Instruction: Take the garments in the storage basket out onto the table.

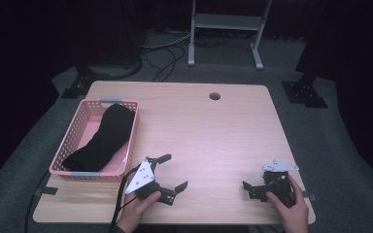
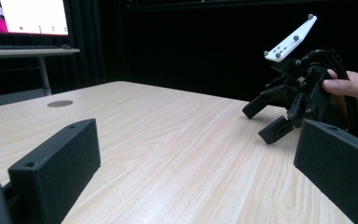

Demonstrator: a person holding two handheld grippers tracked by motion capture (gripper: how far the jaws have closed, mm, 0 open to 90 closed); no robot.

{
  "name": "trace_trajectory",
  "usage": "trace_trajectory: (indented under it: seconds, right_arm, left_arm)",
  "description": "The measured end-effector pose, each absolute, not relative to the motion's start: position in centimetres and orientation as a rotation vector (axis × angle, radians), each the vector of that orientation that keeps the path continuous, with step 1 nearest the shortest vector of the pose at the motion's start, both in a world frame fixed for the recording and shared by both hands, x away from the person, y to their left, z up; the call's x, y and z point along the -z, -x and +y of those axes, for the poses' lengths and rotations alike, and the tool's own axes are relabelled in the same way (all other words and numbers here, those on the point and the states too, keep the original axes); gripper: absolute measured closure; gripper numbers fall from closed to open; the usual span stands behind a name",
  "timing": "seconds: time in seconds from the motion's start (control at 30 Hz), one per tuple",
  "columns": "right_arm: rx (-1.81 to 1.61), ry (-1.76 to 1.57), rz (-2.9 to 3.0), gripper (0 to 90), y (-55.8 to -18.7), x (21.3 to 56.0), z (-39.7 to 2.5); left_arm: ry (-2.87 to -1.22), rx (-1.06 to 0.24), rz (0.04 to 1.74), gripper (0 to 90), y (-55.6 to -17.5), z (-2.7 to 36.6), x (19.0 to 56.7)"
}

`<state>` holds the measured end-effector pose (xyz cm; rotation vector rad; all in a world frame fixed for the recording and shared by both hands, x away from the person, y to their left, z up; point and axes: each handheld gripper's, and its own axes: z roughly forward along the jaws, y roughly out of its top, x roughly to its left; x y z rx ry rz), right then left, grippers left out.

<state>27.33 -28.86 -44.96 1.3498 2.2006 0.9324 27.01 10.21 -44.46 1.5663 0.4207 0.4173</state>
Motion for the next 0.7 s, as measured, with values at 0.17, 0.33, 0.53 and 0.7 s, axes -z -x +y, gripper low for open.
trace_trajectory:
  seconds: [0.17,0.33,0.53,0.7]
  right_arm:
    - [-0.933,-1.35,2.2,0.0,-27.3,45.0,-28.9]
    - [-0.932,-1.35,2.201,0.0,-27.3,45.0,-28.9]
    - [-0.933,-1.35,2.2,0.0,-27.3,45.0,-28.9]
    - [-0.933,-1.35,2.2,0.0,-27.3,45.0,-28.9]
  left_arm:
    - [-1.559,-0.403,0.434,0.0,-27.1,10.2,44.1]
    - [-1.569,-0.391,0.437,0.0,-27.1,10.1,43.8]
    - [-1.553,-0.386,0.436,0.0,-27.1,10.2,42.8]
    - [-1.55,-0.373,0.425,0.0,-27.0,10.4,41.8]
